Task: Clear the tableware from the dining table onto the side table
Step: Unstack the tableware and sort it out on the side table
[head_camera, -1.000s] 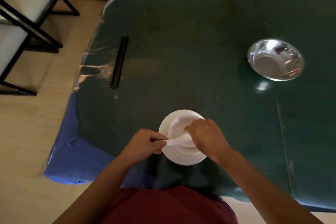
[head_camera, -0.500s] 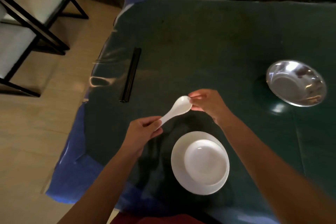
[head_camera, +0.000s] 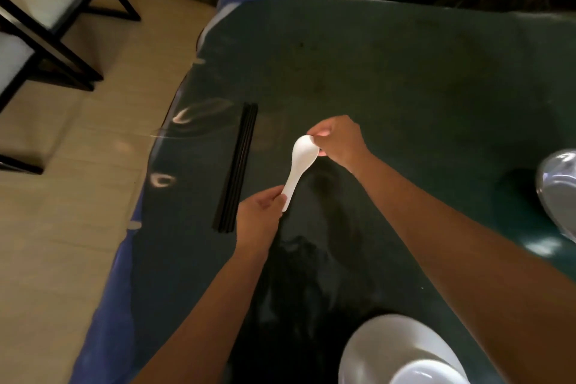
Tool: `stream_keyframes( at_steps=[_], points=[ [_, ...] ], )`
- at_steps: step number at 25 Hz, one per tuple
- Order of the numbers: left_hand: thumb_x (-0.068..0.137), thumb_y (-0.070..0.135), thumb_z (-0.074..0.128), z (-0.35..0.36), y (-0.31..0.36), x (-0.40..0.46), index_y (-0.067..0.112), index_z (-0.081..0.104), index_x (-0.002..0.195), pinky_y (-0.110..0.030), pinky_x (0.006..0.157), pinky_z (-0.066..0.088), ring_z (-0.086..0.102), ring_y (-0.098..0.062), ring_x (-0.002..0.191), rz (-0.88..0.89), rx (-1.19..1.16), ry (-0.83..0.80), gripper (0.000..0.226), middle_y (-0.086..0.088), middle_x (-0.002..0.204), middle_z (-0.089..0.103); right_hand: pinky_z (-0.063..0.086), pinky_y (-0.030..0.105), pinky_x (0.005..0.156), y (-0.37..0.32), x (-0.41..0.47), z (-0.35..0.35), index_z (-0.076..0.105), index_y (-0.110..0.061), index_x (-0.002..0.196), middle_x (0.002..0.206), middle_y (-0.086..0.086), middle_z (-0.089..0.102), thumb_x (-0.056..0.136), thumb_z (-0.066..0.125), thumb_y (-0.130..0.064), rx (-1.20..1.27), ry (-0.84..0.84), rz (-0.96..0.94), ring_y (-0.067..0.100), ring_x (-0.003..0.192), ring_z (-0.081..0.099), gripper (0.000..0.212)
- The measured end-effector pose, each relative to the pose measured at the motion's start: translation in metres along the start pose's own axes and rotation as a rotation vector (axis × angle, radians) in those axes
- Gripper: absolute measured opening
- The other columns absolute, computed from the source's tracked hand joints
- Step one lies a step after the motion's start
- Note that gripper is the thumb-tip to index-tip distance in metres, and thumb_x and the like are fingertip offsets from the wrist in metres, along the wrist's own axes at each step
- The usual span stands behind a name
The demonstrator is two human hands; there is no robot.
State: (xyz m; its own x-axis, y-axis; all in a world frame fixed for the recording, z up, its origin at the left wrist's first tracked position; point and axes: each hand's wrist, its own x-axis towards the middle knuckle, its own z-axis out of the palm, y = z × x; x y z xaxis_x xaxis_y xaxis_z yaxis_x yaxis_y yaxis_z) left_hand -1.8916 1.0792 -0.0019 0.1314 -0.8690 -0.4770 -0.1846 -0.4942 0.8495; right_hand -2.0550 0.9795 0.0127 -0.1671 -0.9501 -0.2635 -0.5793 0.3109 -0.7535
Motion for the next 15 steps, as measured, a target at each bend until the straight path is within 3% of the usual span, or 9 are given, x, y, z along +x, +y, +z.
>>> stream_keyframes(
  at_steps=[2, 6, 12, 15],
  points=[
    [0.084, 0.013, 0.059, 0.004, -0.001, 0.019, 0.029, 0.073, 0.092, -0.02, 0.069, 0.054, 0.066, -0.004, 0.071, 0.042, 0.083, 0.037, 0.023, 0.019, 0.072, 0.071, 0.054, 0.039, 0.087, -0.002, 0.021, 0.012, 0.073, -0.009, 0.093, 0.101, 0.012, 0.072, 0.083, 0.056, -0.004, -0.055, -0.011, -0.043, 0.027, 0.086, 0.069, 0.021],
    [0.085, 0.011, 0.062, 0.016, -0.01, 0.035, 0.015, 0.072, 0.096, 0.002, 0.058, 0.043, 0.059, 0.007, 0.068, 0.158, 0.214, 0.097, 0.016, 0.01, 0.082, 0.068, 0.053, 0.034, 0.087, -0.002, 0.044, 0.027, 0.074, -0.01, 0.093, 0.103, 0.009, 0.072, 0.084, 0.058, -0.008, -0.146, -0.019, -0.1, 0.022, 0.093, 0.066, 0.018],
    [0.084, 0.011, 0.062, 0.026, -0.018, 0.036, 0.016, 0.072, 0.092, 0.002, 0.056, 0.04, 0.059, 0.01, 0.066, 0.236, 0.169, 0.156, 0.014, 0.016, 0.075, 0.063, 0.053, 0.03, 0.086, 0.013, 0.05, 0.03, 0.073, -0.012, 0.095, 0.105, 0.006, 0.071, 0.085, 0.06, -0.011, -0.128, 0.041, -0.137, 0.011, 0.087, 0.06, 0.017],
    [0.084, 0.012, 0.062, 0.023, -0.016, 0.037, 0.017, 0.071, 0.091, -0.001, 0.055, 0.042, 0.058, 0.009, 0.064, 0.231, 0.174, 0.136, 0.013, 0.021, 0.071, 0.059, 0.052, 0.034, 0.09, 0.014, 0.048, 0.025, 0.07, -0.011, 0.102, 0.107, 0.008, 0.07, 0.084, 0.06, -0.009, -0.085, 0.028, -0.117, 0.015, 0.089, 0.063, 0.02]
  ],
)
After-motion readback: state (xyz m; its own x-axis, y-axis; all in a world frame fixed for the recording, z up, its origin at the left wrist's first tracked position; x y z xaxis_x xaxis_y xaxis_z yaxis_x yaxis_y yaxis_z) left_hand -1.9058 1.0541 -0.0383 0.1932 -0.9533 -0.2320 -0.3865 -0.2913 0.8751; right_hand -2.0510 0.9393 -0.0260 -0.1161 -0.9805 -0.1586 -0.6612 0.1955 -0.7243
